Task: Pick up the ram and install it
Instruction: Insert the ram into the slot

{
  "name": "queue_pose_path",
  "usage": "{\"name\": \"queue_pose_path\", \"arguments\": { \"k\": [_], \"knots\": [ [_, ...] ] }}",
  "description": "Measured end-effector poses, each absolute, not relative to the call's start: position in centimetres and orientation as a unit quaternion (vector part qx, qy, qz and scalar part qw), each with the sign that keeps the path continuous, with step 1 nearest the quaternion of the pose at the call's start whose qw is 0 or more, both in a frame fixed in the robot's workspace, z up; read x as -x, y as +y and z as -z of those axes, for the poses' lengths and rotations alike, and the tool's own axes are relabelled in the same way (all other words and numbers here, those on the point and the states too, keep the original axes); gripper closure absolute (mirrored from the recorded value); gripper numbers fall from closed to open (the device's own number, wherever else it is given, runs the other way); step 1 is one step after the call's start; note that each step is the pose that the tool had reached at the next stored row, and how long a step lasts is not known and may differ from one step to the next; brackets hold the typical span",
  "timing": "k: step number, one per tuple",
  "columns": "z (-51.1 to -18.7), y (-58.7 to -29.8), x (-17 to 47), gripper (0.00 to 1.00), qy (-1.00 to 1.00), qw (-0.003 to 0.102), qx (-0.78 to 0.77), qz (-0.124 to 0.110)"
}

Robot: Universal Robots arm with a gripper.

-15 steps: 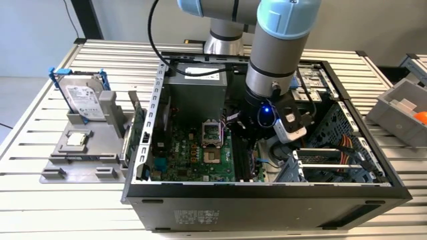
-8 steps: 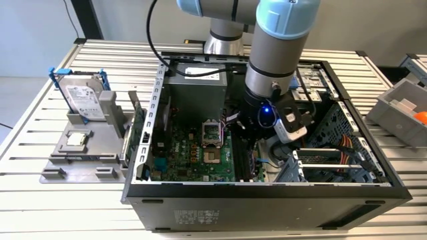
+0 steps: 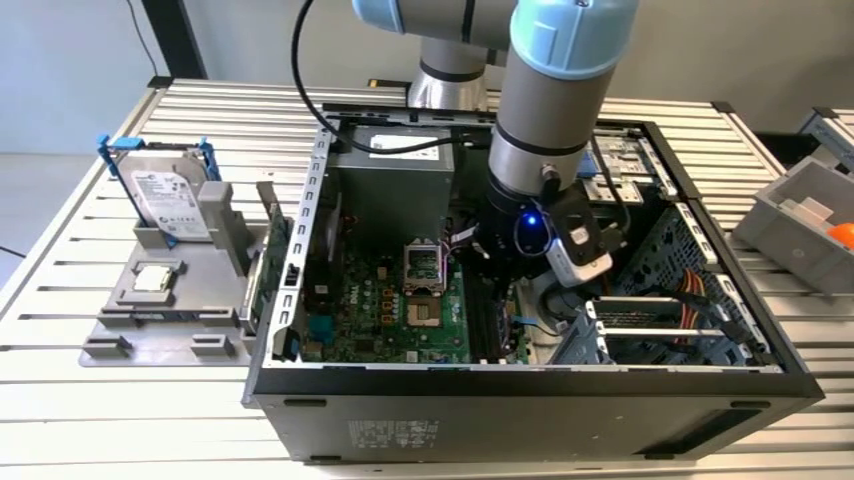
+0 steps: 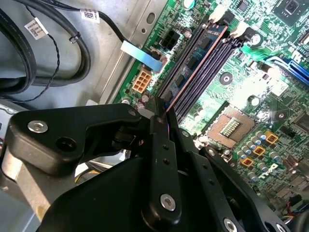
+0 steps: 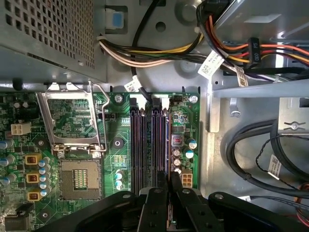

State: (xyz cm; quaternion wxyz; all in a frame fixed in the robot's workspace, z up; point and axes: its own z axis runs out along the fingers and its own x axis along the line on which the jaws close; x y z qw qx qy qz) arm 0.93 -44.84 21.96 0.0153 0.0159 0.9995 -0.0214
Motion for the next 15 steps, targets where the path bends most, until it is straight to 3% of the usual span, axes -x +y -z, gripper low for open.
{"name": "queue_pose_path", "arguments": {
  "k": [15],
  "knots": [
    [-21.57,-44.84,-0.73,1.00,1.000,0.015,-0.016,0.022]
  ]
}}
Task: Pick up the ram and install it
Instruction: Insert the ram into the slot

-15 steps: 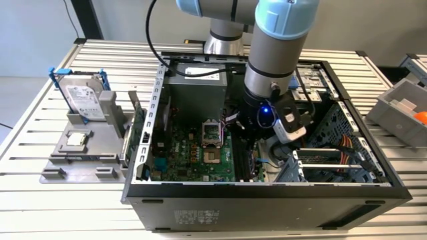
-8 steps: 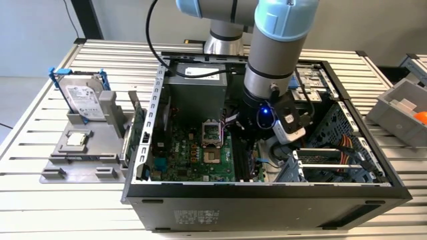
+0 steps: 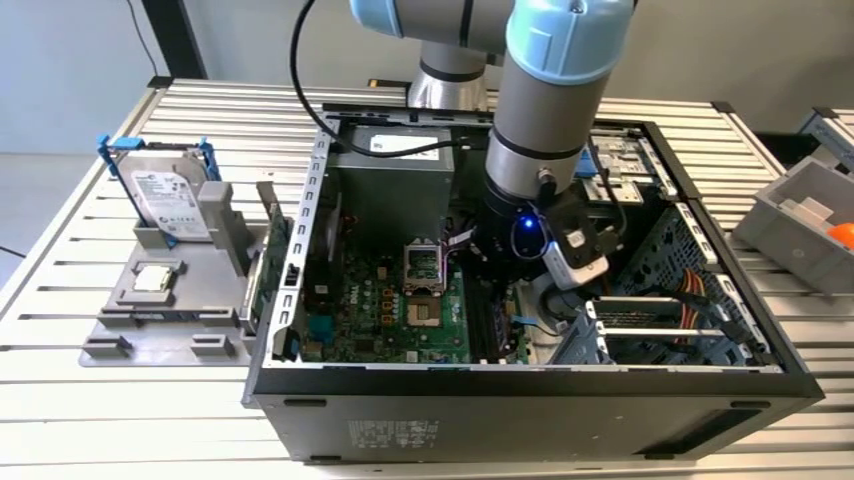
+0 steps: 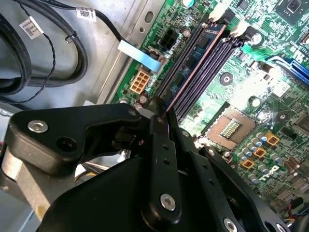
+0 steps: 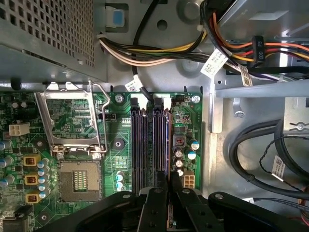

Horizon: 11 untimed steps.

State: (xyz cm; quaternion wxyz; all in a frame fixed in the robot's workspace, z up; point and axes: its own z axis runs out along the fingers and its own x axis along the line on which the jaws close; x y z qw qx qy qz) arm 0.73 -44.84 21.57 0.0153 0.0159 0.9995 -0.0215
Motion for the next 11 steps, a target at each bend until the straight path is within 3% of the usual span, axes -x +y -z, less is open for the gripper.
{"name": "queue_pose_path", "arguments": {
  "k": [11],
  "knots": [
    [-21.51,-44.99,-0.69,1.00,1.000,0.014,-0.016,0.022]
  ]
}}
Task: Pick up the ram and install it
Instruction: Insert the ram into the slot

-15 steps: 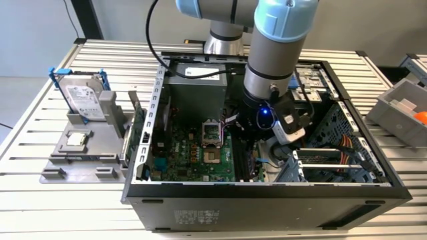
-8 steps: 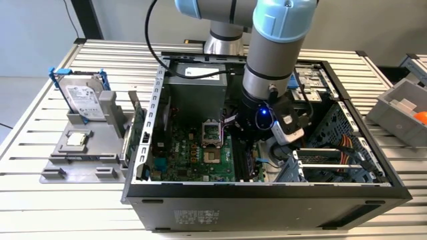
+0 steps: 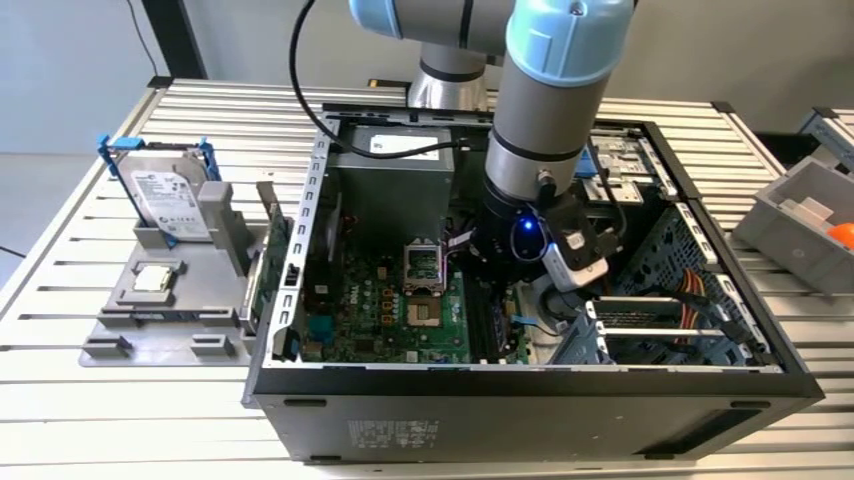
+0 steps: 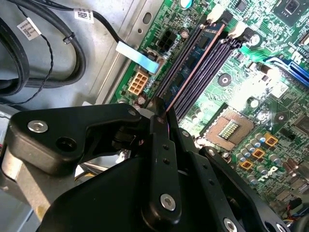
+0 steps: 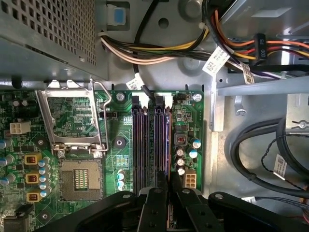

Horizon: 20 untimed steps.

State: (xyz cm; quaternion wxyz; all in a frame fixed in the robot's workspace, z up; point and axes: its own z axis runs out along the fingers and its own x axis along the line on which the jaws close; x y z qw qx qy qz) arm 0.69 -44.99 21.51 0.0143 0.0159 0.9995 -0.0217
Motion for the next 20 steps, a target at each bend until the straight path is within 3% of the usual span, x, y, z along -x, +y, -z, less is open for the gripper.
{"name": "queue_pose_path", "arguments": {
  "k": [20],
  "knots": [
    [-21.22,-45.15,-0.69,1.00,0.999,0.008,-0.022,0.023]
  ]
}}
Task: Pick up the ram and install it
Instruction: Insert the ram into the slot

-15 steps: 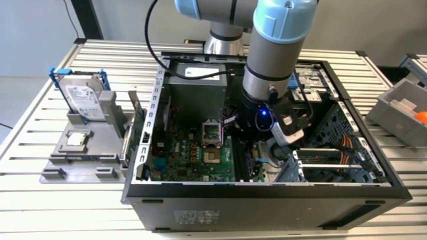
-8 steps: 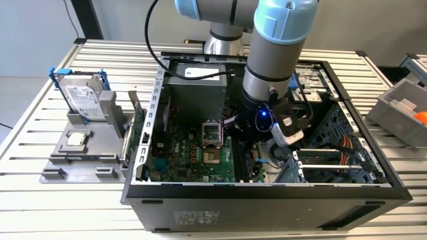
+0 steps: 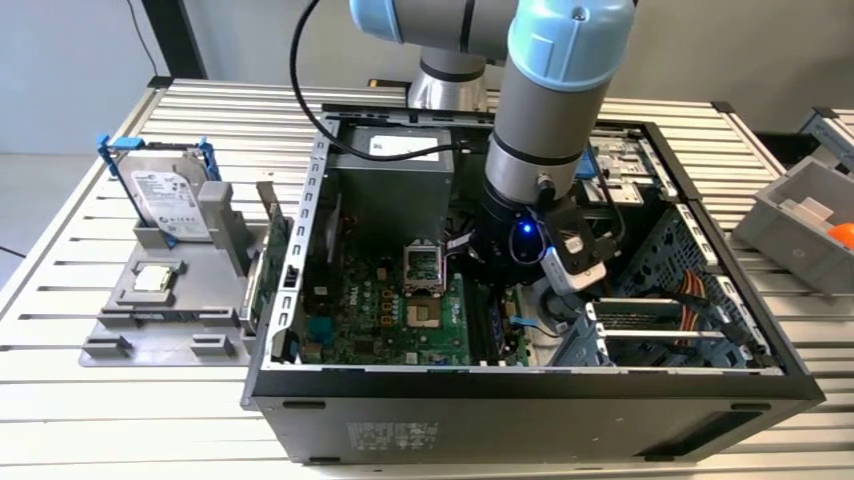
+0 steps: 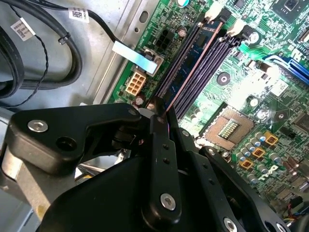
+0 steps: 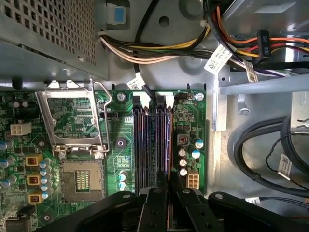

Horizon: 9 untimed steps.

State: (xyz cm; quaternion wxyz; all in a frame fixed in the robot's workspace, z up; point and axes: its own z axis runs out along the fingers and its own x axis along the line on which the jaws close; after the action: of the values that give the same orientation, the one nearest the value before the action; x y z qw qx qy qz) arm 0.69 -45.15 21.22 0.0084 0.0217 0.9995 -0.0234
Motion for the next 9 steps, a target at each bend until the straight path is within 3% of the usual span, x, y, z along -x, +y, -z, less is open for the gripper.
{"name": "queue_pose_path", "arguments": {
  "k": [9],
  "knots": [
    [-21.20,-45.14,-0.69,1.00,0.999,0.008,-0.022,0.023]
  ]
}}
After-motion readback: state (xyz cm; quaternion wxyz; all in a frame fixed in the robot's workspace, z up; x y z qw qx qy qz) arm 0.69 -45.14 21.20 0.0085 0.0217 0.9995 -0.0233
